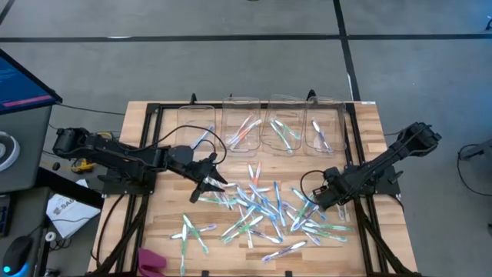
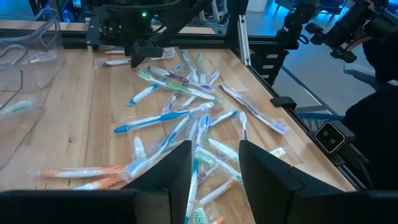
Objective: Pick & Place Toothbrushes
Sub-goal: Put the violet toothbrush into the right transparent bin
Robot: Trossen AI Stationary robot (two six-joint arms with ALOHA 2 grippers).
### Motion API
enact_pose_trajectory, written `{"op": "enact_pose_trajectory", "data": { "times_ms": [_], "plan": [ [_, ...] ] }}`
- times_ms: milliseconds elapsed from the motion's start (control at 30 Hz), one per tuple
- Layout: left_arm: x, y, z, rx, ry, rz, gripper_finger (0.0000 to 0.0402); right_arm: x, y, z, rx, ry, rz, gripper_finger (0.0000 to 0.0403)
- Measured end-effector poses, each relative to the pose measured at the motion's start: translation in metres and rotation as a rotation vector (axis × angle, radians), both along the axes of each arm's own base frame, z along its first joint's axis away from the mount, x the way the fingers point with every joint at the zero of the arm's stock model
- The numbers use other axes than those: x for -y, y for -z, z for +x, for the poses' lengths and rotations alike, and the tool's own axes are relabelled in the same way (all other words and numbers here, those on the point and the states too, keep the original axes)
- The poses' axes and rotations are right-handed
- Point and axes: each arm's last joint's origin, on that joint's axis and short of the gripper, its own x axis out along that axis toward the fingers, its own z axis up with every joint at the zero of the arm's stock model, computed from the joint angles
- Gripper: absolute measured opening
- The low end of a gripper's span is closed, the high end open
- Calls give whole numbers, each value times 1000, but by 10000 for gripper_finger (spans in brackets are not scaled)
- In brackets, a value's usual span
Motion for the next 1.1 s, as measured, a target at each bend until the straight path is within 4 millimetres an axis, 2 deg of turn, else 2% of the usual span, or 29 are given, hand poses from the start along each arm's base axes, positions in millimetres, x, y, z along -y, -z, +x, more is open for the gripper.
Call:
{"op": "enact_pose_trajectory", "data": {
  "times_ms": [700,900,1100],
  "plan": [
    [0,0,0,0,0,0,126,0,1,0,7,-49,-8,216],
    [0,0,0,0,0,1,126,-1,1,1,17,-48,-5,184],
    [0,0,0,6,7,18,126,-2,2,3,34,-48,1,125]
  ]
}}
